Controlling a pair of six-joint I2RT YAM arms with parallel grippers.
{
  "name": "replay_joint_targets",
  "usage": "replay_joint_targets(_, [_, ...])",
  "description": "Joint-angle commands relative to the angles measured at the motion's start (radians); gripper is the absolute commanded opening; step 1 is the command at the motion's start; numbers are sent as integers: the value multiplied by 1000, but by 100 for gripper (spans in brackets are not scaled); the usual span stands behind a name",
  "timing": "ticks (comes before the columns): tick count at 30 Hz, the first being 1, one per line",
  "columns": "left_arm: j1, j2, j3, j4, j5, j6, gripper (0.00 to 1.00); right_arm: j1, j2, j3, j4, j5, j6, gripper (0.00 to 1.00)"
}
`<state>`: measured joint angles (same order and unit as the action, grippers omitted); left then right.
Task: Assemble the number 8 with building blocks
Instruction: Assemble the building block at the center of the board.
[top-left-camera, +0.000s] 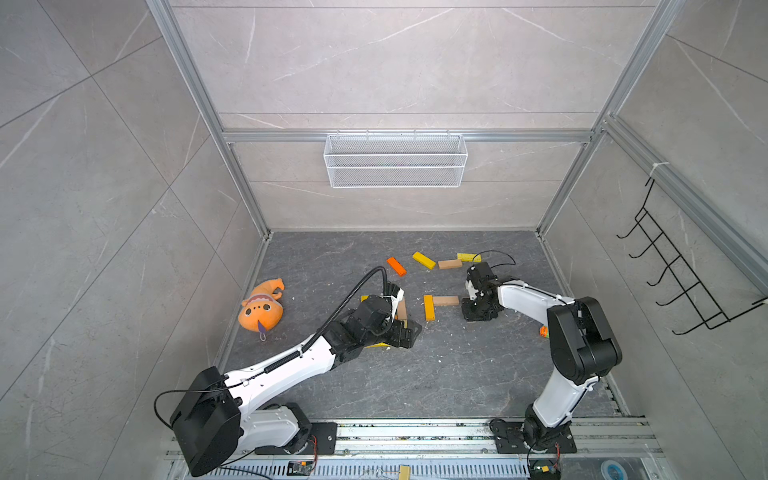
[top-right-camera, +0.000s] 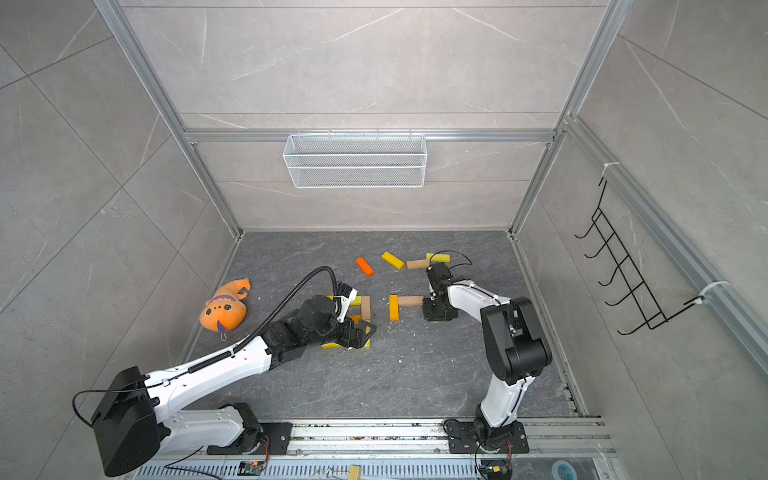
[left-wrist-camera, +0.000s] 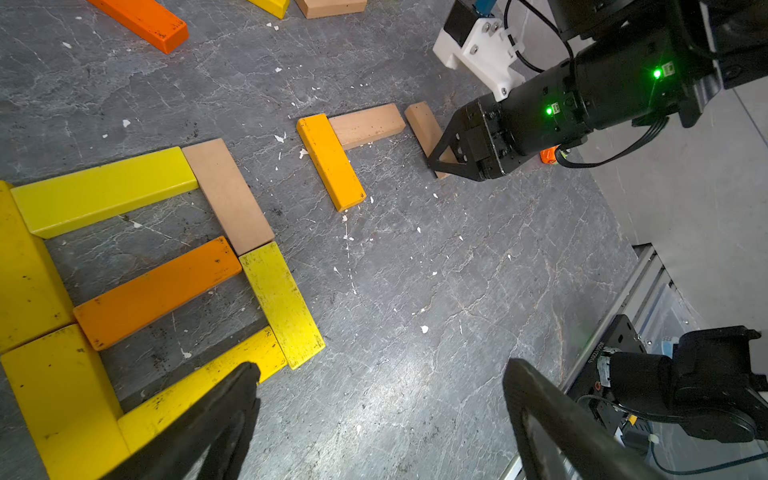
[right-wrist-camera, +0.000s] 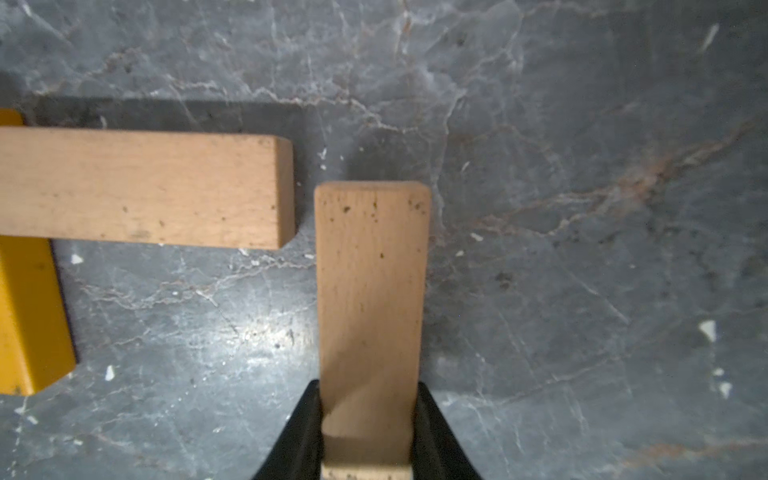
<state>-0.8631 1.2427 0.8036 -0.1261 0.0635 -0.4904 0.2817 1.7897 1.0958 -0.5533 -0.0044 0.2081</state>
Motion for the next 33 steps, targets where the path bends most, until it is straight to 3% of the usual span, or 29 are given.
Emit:
replay_joint_targets(1, [5,-3,-3,29,15,-9,94,-1,29,32,-16,-5,-4,32])
replay_joint_targets(33, [4,-29,-41,44,-2,-14,94,35,115,118,-63,-11,68,34])
